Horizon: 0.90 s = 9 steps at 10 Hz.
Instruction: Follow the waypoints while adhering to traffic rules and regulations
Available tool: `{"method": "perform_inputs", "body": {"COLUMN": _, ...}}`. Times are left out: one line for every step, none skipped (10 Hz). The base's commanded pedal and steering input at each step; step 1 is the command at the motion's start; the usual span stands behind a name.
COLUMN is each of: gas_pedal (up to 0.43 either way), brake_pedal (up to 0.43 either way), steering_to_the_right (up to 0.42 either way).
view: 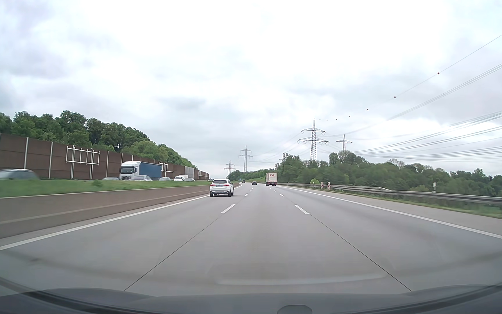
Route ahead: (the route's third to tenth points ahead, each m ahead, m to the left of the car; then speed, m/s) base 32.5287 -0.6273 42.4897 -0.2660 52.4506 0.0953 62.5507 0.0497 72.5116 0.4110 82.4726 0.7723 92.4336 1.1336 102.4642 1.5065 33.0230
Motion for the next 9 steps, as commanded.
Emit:
{"method": "perform_inputs", "body": {"gas_pedal": 0.378, "brake_pedal": 0.0, "steering_to_the_right": -0.003}}
{"method": "perform_inputs", "body": {"gas_pedal": 0.378, "brake_pedal": 0.0, "steering_to_the_right": -0.003}}
{"method": "perform_inputs", "body": {"gas_pedal": 0.39, "brake_pedal": 0.0, "steering_to_the_right": -0.003}}
{"method": "perform_inputs", "body": {"gas_pedal": 0.39, "brake_pedal": 0.0, "steering_to_the_right": -0.003}}
{"method": "perform_inputs", "body": {"gas_pedal": 0.39, "brake_pedal": 0.0, "steering_to_the_right": -0.003}}
{"method": "perform_inputs", "body": {"gas_pedal": 0.39, "brake_pedal": 0.0, "steering_to_the_right": -0.003}}
{"method": "perform_inputs", "body": {"gas_pedal": 0.39, "brake_pedal": 0.0, "steering_to_the_right": -0.003}}
{"method": "perform_inputs", "body": {"gas_pedal": 0.398, "brake_pedal": 0.0, "steering_to_the_right": -0.003}}
{"method": "perform_inputs", "body": {"gas_pedal": 0.429, "brake_pedal": 0.0, "steering_to_the_right": -0.003}}
